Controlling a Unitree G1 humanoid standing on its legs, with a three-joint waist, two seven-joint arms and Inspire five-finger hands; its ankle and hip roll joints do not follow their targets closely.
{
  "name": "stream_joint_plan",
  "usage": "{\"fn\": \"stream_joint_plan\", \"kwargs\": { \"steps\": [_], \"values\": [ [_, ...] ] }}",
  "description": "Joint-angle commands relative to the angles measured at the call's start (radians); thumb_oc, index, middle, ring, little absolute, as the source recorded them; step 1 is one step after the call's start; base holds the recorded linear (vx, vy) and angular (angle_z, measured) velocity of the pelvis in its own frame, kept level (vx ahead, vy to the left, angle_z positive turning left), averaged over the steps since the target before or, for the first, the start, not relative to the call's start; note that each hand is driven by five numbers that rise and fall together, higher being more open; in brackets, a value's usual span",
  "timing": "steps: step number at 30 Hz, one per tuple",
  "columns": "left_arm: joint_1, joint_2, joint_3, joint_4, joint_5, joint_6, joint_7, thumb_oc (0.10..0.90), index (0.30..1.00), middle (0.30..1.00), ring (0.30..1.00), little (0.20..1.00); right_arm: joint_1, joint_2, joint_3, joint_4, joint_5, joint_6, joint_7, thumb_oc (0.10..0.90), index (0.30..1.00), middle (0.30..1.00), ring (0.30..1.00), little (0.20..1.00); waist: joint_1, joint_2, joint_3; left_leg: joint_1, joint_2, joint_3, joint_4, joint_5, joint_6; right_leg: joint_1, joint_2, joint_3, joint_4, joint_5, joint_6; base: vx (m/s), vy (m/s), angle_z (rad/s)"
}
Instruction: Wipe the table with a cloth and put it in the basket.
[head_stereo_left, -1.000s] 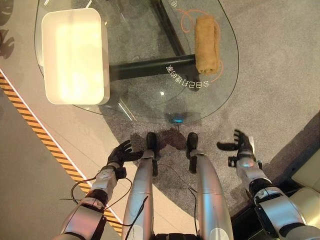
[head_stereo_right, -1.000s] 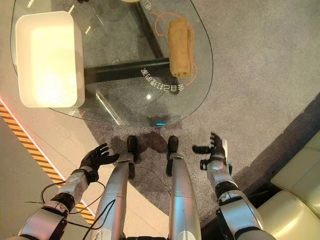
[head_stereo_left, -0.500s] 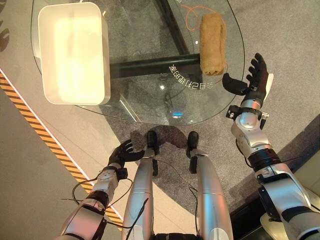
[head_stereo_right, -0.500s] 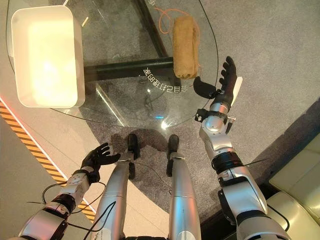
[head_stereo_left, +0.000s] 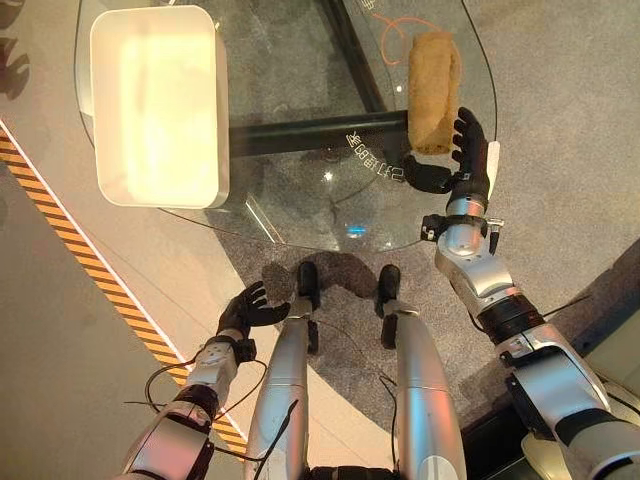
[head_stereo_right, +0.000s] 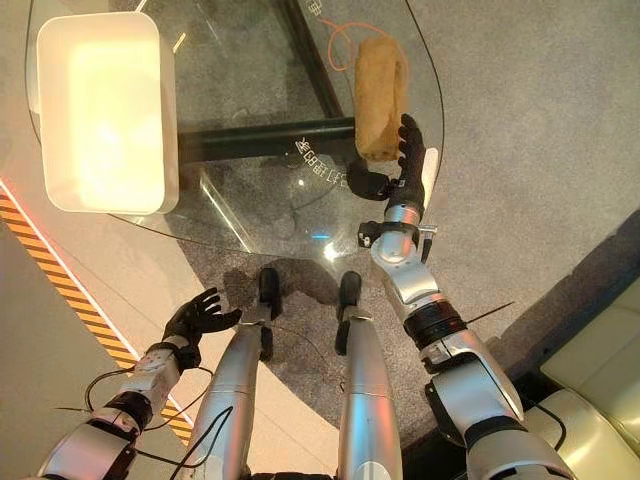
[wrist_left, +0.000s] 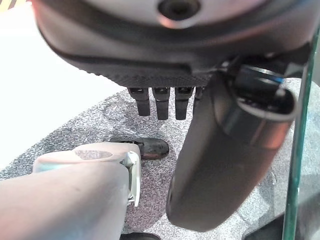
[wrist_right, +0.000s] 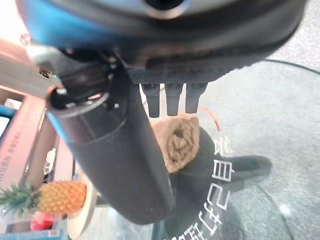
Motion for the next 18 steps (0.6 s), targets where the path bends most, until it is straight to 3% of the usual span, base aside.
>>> {"fn": "stream_joint_plan", "kwargs": {
  "steps": [1, 18],
  "values": [
    [0.064, -0.017, -0.011, -0.005, 0.015, -0.02, 0.008, 0.8, 0.9, 0.9, 0.9, 0.9, -0.12, -0.029, 0.032, -0.094, -0.082, 0.014, -0.055, 0.8, 0.9, 0.9, 0.9, 0.9, 0.011, 0.028, -0.023, 0.024, -0.05, 0.048, 0.058, -0.077, 0.024, 0.069, 0.022, -0.061, -0.065, -0.02, -0.016, 0.0, 0.0, 0.0],
    [0.072, -0.041, -0.064, -0.016, 0.007, -0.013, 0.001, 0.8, 0.9, 0.9, 0.9, 0.9, -0.327, -0.062, 0.154, 0.157, -0.234, 0.248, -0.211, 0.8, 0.9, 0.9, 0.9, 0.9, 0.054, 0.067, -0.023, 0.029, -0.064, 0.045, 0.059, -0.077, 0.03, 0.064, 0.007, -0.076, -0.048, -0.021, -0.02, 0.03, 0.014, 0.02]
  ]
}}
